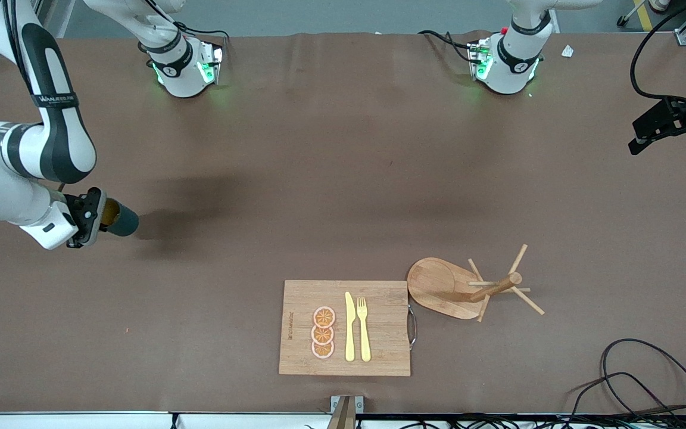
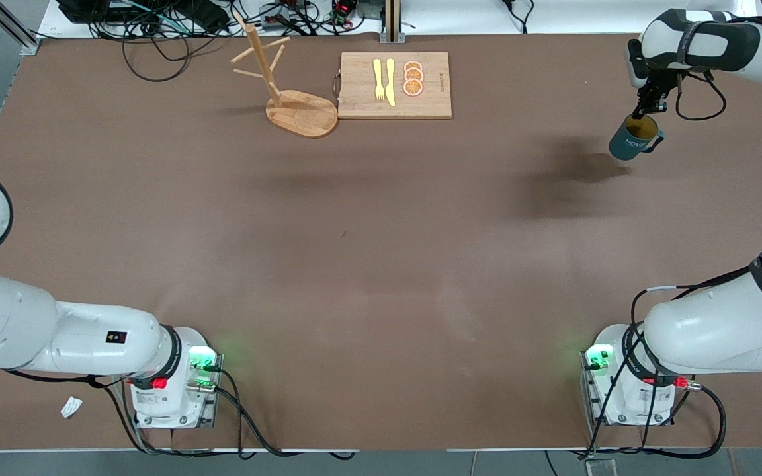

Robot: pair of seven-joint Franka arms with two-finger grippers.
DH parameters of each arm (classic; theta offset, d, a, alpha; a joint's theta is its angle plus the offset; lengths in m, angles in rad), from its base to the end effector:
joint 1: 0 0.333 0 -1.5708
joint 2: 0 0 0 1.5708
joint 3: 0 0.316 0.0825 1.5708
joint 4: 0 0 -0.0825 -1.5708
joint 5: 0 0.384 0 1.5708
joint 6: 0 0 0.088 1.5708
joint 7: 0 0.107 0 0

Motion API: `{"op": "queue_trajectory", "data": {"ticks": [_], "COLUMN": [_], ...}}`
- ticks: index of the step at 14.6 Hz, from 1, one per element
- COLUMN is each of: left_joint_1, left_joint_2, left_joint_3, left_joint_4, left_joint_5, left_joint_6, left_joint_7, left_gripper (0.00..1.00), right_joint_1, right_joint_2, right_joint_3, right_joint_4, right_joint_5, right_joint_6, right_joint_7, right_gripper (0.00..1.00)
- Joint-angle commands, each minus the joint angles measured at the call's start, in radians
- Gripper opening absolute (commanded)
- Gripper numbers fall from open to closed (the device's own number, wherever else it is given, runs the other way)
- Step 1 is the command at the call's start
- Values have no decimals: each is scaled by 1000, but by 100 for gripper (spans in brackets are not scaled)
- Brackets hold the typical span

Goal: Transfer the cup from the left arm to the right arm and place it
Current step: 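Carry the teal mug away from the stand with the right gripper, then lower the teal mug onto the table with the right gripper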

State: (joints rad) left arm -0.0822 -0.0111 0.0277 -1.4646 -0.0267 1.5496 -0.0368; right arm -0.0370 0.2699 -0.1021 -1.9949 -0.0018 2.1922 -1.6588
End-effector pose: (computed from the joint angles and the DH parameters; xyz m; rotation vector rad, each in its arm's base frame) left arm 0.5476 -0.0327 0.6787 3.1067 -0.0303 0.1473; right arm 0.5863 -0.0803 0.3211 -2.2447 -2.1410 0.1037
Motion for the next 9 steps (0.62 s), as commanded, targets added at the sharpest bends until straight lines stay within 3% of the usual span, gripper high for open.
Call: {"op": "queue_trajectory", "data": {"ticks": [1, 9], "left_joint_1": [-2, 1], "left_joint_2": [0, -1], "left_joint_3": [-2, -2], "left_joint_4": [12, 14], "left_joint_5": [2, -7], "left_joint_6": [1, 1], "left_joint_7": [0, -3], "left_gripper": [100, 100], "right_joint_1": [-31, -21], "right_joint_2": [-15, -18], "right_joint_3": [16, 19], "right_joint_4": [-62, -197], "right_joint_5": [29, 37], "right_joint_6": [76, 244], "right_joint_7": [-101, -128], "right_gripper": [0, 0]}}
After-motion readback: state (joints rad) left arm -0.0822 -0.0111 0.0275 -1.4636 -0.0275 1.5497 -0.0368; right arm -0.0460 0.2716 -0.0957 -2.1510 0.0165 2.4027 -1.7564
